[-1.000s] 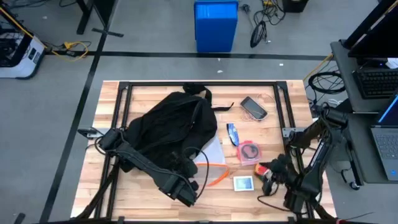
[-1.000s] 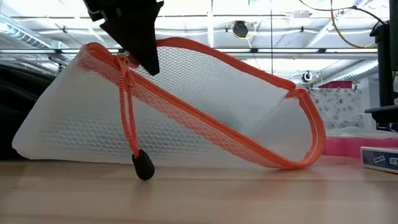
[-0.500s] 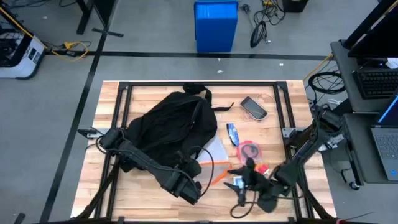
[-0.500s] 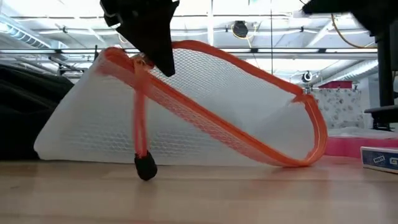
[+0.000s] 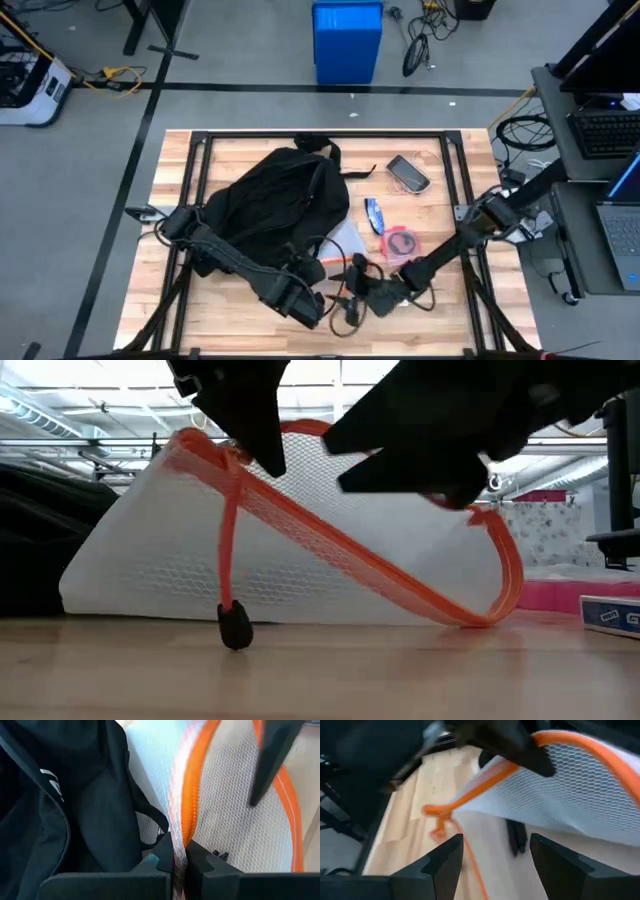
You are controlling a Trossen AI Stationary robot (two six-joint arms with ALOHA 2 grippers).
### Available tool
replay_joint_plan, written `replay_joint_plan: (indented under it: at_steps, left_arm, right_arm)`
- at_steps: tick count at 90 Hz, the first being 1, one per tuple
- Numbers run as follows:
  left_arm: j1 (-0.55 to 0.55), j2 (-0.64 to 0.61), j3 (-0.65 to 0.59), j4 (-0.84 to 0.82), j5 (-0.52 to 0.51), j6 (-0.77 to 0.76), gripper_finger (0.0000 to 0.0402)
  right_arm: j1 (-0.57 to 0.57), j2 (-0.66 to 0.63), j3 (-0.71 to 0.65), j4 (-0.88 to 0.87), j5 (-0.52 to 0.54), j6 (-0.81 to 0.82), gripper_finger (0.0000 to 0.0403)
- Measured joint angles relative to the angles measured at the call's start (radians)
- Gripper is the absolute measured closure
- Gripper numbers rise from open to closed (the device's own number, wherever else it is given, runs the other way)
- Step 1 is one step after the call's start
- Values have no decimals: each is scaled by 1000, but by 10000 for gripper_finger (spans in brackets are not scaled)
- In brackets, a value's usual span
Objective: Unpack backpack
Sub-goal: Remove the black pen from the orange zip bag
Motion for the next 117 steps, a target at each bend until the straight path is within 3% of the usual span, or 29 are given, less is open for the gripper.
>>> replay_joint_plan:
  at_steps: [38, 79, 117]
  left_arm:
    - [-2, 0, 1, -19, -29, 26, 398]
    - [-14, -15, 1, -143, -33, -60, 398]
    - [-68, -83, 1, -94, -78, -29, 398]
  right_arm:
    - [-100, 84, 257, -327, -102, -96, 188]
    - [-121, 85, 253, -350, -100, -181, 188]
    - [-99, 85, 251, -359, -119, -204, 188]
